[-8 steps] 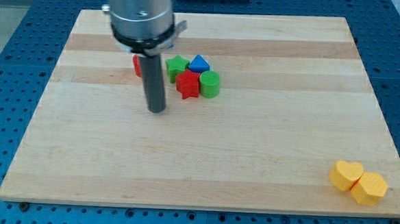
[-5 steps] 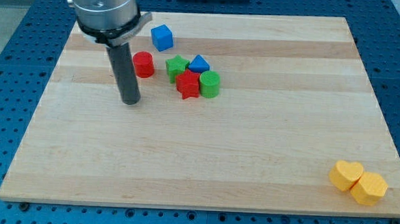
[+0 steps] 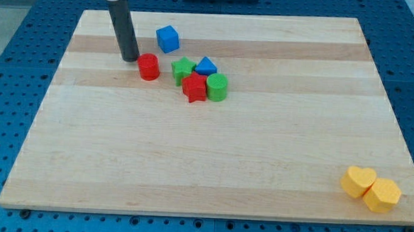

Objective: Push the red circle into the red star

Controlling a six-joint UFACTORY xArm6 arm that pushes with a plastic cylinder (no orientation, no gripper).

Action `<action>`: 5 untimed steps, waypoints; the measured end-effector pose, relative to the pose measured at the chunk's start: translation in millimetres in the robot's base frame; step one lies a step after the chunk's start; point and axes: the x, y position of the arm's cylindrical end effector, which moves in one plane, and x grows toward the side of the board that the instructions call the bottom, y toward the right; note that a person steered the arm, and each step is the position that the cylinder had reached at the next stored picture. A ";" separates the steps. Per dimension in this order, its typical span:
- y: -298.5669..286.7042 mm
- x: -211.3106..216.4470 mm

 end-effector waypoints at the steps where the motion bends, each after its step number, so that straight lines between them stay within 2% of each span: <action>1: 5.0 5.7; 5: 69.9 57.4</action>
